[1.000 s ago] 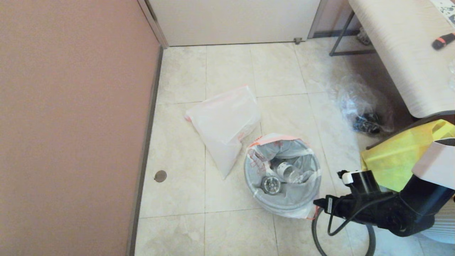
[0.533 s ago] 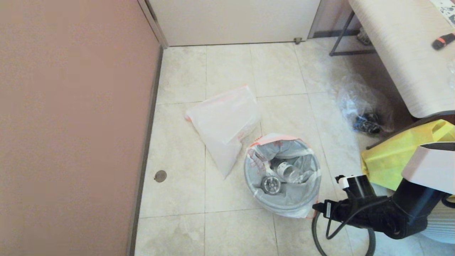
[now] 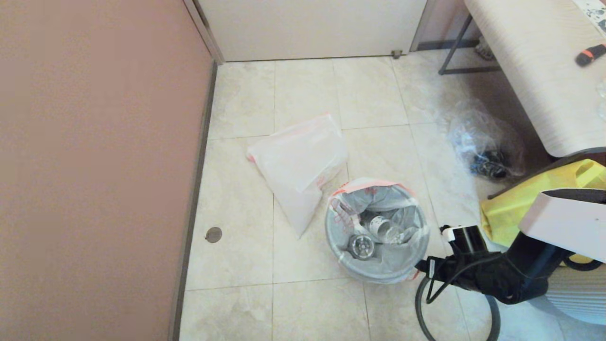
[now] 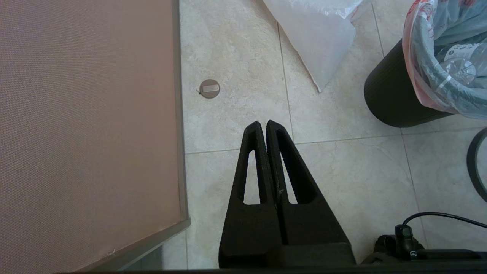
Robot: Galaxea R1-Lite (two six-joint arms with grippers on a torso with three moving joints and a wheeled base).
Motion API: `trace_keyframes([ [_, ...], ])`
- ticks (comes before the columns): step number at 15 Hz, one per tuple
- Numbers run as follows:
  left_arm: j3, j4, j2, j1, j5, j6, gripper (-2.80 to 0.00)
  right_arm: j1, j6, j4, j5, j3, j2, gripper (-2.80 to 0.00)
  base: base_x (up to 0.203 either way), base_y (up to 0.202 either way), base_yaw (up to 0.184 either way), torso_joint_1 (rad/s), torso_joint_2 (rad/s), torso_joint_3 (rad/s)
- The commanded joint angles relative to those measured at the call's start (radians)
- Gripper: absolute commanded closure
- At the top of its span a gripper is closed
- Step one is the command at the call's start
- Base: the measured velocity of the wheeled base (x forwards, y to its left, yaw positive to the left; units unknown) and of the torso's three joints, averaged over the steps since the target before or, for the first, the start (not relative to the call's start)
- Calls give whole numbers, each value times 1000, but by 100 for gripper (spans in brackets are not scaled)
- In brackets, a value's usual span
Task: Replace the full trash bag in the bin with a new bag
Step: Place the trash bag on the floor
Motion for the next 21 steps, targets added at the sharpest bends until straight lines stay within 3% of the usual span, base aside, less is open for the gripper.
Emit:
trace_keyframes([
  [1, 0, 0, 1, 0, 0, 0, 0, -6, -24, -3, -36, -27, 53, -280, 0, 0, 0, 0, 0, 0],
  [5, 0, 0, 1, -1, 0, 0, 0, -34, -74, 2, -125, -66, 96, -280, 0, 0, 0, 0, 0, 0],
  [8, 0, 0, 1, -1, 0, 0, 0, -27, -96, 19, -199, -16, 53, -280, 0, 0, 0, 0, 0, 0],
  [9, 0, 0, 1, 0, 0, 0, 0, -19, -98, 19, -200, 25, 17, -44, 0, 0, 0, 0, 0, 0],
  [10, 0, 0, 1, -1, 0, 0, 0, -7, -99, 19, -201, 51, 0, 0, 0, 0, 0, 0, 0, 0],
  [15, 0, 0, 1, -1, 0, 0, 0, 86, -64, 16, -231, 90, -32, 0, 0, 0, 0, 0, 0, 0],
  [21, 0, 0, 1, -1, 0, 0, 0, 134, -69, 66, -271, 84, -139, 0, 0, 0, 0, 0, 0, 0],
])
